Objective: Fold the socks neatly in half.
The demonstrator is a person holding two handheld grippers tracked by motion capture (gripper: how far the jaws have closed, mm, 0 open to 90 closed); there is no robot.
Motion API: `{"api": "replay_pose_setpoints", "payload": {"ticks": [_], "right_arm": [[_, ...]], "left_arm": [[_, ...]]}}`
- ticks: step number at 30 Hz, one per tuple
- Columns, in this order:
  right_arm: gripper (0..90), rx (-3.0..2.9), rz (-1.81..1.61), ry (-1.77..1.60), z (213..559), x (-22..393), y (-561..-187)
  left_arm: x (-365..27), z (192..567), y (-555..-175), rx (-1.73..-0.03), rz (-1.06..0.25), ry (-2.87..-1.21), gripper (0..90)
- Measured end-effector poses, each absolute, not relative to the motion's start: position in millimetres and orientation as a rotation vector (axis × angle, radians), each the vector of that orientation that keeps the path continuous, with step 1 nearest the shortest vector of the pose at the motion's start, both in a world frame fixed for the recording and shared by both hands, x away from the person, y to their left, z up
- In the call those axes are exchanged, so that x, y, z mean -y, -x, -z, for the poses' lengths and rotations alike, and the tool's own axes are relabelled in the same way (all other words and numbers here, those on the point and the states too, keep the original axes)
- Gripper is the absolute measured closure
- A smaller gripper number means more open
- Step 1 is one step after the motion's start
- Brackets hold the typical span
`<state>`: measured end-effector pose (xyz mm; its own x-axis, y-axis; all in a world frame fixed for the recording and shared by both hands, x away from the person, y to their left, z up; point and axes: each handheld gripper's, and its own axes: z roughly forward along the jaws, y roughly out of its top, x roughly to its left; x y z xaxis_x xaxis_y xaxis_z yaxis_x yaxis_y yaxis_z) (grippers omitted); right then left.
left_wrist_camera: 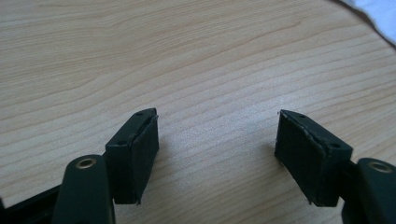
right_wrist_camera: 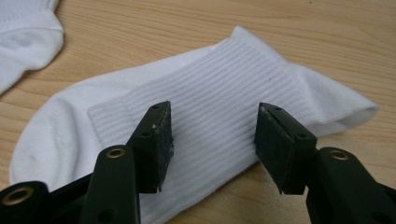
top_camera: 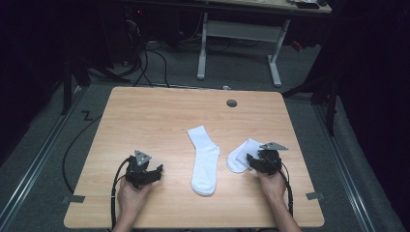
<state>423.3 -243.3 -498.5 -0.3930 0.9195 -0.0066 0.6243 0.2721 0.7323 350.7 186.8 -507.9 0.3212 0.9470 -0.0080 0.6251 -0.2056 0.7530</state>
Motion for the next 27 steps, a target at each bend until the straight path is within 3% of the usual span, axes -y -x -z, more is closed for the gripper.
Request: {"api": "replay_pose_setpoints", "payload": {"ticks": [13,27], "right_arm": [[76.2,-2.149,-0.906,-1.340,497.9,237.4,-420.4],[80.2,-2.163,-0.936,-1.328,497.6,240.8,-421.6]], "left_arm": [[-186.2,508.0,-350.0,-1.380,-0.616,-1.927,30.3],[-186.1,507.9,-350.1,-1.380,-0.615,-1.930,30.2]]}}
